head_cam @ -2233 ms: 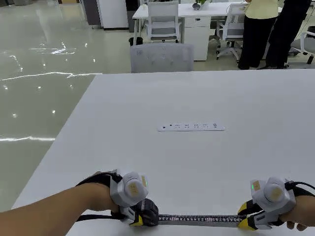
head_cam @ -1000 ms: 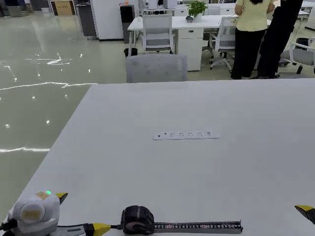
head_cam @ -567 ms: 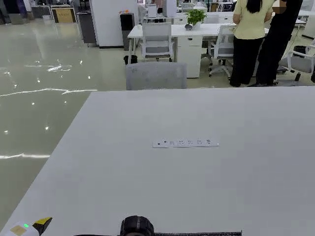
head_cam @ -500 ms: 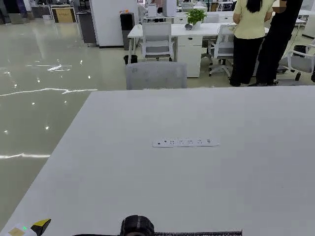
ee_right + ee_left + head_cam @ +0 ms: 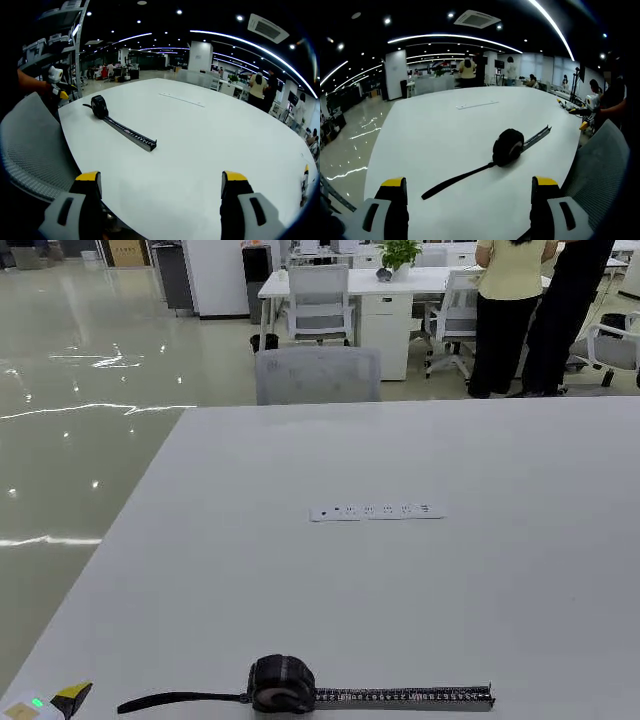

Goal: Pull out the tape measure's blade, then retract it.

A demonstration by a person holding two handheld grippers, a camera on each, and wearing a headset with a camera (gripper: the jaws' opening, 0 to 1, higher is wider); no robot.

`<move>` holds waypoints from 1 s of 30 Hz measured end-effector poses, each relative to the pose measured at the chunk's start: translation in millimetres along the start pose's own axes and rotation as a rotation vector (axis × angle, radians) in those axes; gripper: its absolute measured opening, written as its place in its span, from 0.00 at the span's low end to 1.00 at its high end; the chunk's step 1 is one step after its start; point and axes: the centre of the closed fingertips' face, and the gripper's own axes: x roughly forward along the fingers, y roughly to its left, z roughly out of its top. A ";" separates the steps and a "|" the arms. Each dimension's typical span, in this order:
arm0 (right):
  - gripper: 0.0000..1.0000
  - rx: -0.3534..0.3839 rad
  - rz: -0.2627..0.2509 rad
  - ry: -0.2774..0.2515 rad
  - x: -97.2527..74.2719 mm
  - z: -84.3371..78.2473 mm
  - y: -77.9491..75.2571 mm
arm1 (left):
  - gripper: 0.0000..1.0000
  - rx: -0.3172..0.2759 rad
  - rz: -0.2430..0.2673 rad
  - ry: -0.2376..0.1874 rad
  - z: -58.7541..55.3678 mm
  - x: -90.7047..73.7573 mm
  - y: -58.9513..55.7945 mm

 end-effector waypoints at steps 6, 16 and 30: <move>1.00 -0.001 -0.007 -0.001 -0.4 0.9 -4.6 | 1.00 -0.001 -0.009 0.000 1.7 2.1 -4.5; 1.00 -0.004 -0.004 0.009 -4.7 -2.4 -1.7 | 1.00 0.005 -0.018 0.004 2.1 1.7 -9.5; 1.00 -0.012 0.001 0.000 -6.4 4.7 -0.4 | 1.00 0.008 -0.014 0.000 7.7 1.2 -10.4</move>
